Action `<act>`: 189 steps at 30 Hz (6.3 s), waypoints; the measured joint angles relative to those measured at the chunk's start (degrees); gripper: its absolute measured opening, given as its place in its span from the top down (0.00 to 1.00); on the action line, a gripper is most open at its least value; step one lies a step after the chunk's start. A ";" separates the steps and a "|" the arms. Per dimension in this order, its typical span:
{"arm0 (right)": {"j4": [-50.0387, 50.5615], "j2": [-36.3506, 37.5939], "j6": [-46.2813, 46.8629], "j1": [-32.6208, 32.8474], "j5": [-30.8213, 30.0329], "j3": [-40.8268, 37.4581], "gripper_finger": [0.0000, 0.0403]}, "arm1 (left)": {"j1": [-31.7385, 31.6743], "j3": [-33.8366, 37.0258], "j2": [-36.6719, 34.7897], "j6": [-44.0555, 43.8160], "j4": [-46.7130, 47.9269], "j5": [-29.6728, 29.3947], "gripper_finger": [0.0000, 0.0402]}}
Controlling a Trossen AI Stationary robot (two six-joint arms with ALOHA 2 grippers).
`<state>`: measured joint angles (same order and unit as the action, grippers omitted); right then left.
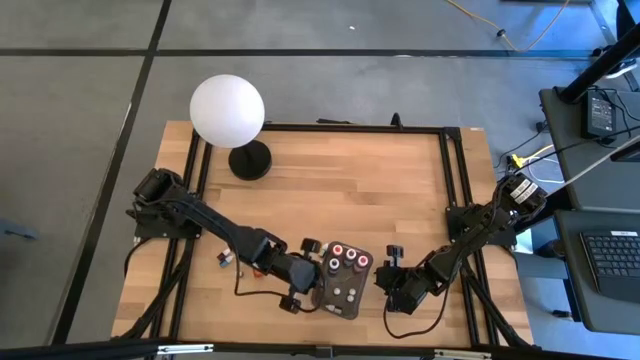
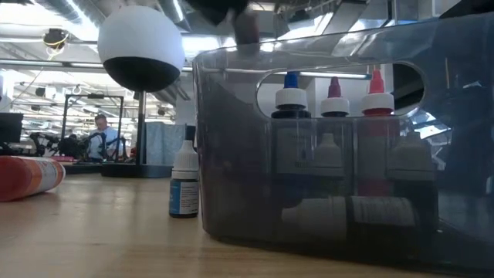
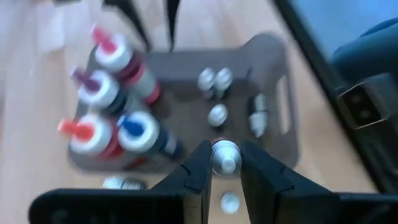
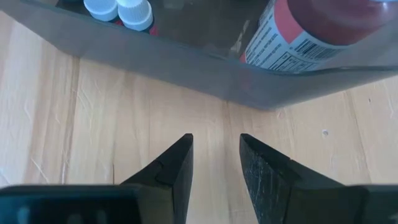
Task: Pick & Place food coloring
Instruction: Put the small food coloring bottle into the black bin
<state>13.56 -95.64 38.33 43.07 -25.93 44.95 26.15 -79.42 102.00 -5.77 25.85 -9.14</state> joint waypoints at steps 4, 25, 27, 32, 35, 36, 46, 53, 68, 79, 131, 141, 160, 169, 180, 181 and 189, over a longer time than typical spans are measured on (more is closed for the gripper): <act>0.02 0.00 0.00 0.00 0.00 0.00 0.67 | -0.41 -0.09 0.85 1.59 -2.94 1.83 0.85; -0.03 0.00 0.17 0.00 0.09 0.00 0.67 | -3.06 -0.15 12.42 1.37 -7.46 4.27 0.85; -0.04 0.00 0.17 0.00 0.09 0.00 0.67 | -3.06 -0.13 13.09 1.24 -7.57 4.82 0.85; 0.00 0.00 0.17 0.00 0.07 0.00 0.67 | -3.06 -0.02 13.51 0.98 -7.15 6.81 0.85; 0.00 0.00 0.17 0.00 0.07 0.00 0.67 | -3.06 -0.02 13.53 0.98 -7.72 7.18 0.84; -0.02 0.00 0.17 0.00 0.07 0.00 0.67 | -3.06 -0.02 13.53 0.98 -7.74 7.18 0.83; 0.00 0.00 0.17 0.00 0.07 0.00 0.67 | -3.06 -0.02 13.53 0.98 -7.85 7.14 0.76; 0.00 0.00 0.17 0.00 0.07 0.00 0.67 | -3.06 -0.02 13.47 1.00 -7.77 7.15 0.77; 0.02 0.00 0.20 0.00 0.07 0.00 0.67 | -1.64 2.24 -2.98 -0.09 6.35 4.44 0.77; 0.03 0.00 0.20 0.00 0.07 0.00 0.67 | 1.62 12.39 -6.49 -8.31 5.64 -1.81 0.73; 0.11 -0.02 0.04 0.00 0.00 0.00 0.67 | 1.86 16.44 0.46 -13.98 1.14 -1.43 0.87; 0.11 -0.01 0.00 0.00 0.02 0.02 0.67 | 1.86 15.14 -0.50 -14.46 3.58 -1.23 0.89; 0.22 -0.02 0.09 0.00 0.02 0.01 0.67 | 1.70 0.83 -2.82 -7.97 13.33 -8.10 0.88; 0.27 0.00 0.13 0.00 0.04 0.00 0.67 | 1.70 0.92 0.28 -2.83 3.55 -1.62 0.88; 0.00 -0.02 0.17 0.00 0.04 0.02 0.67 | 0.34 0.94 9.32 -3.52 1.29 2.01 0.88; -0.05 -0.02 0.17 0.00 0.04 0.00 0.67 | 0.21 0.93 9.78 -3.73 1.26 2.13 0.87; -0.09 -0.02 0.16 0.00 0.05 0.02 0.67 | -0.42 0.92 11.52 -4.07 0.91 2.86 0.83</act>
<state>13.47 -95.66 38.49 43.07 -25.88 44.97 25.74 -78.50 113.51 -9.85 26.76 -6.28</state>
